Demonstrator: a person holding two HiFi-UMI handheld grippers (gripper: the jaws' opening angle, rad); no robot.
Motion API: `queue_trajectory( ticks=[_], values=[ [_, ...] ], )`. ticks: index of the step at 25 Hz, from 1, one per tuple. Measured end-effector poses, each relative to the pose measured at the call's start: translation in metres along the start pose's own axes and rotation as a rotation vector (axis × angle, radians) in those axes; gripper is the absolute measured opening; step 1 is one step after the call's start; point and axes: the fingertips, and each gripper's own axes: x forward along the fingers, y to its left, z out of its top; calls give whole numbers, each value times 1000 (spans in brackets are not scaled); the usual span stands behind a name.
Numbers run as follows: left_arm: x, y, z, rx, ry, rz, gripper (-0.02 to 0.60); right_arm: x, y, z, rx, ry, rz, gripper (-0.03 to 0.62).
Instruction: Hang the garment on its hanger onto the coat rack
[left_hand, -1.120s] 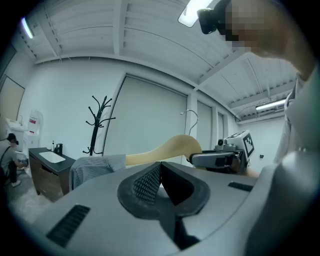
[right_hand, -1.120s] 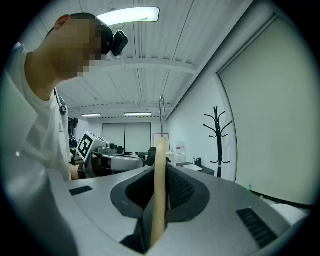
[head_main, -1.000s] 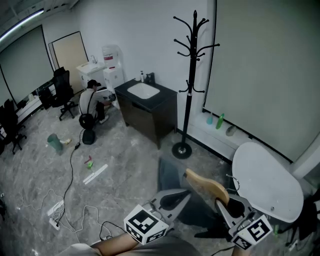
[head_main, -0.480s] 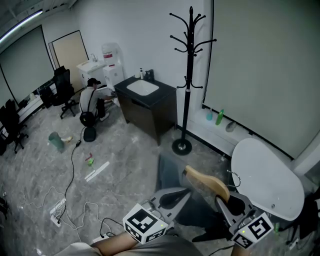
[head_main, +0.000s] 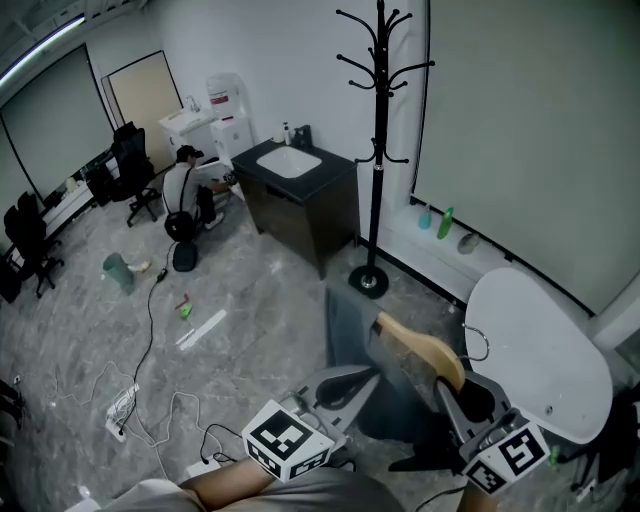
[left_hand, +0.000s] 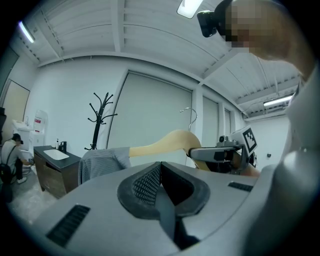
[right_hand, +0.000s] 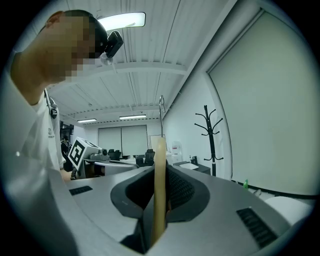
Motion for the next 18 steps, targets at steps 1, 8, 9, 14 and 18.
queue_trajectory(
  ticks=[1, 8, 9, 14, 18],
  values=[
    [3, 4, 0, -1, 1, 2, 5, 3, -4, -1, 3, 2, -5, 63],
    [38, 59, 3, -16, -8, 2, 5, 42, -50, 0, 9, 17, -55, 63],
    [45, 70, 5, -15, -10, -3, 5, 51, -58, 1, 5, 19, -63, 63],
    [85, 131, 17, -2, -19, -45, 5, 100, -99, 10, -5, 15, -106, 63],
    [112, 182, 32, 9, -22, -85, 5, 140, -131, 24, -11, 6, -157, 63]
  ],
)
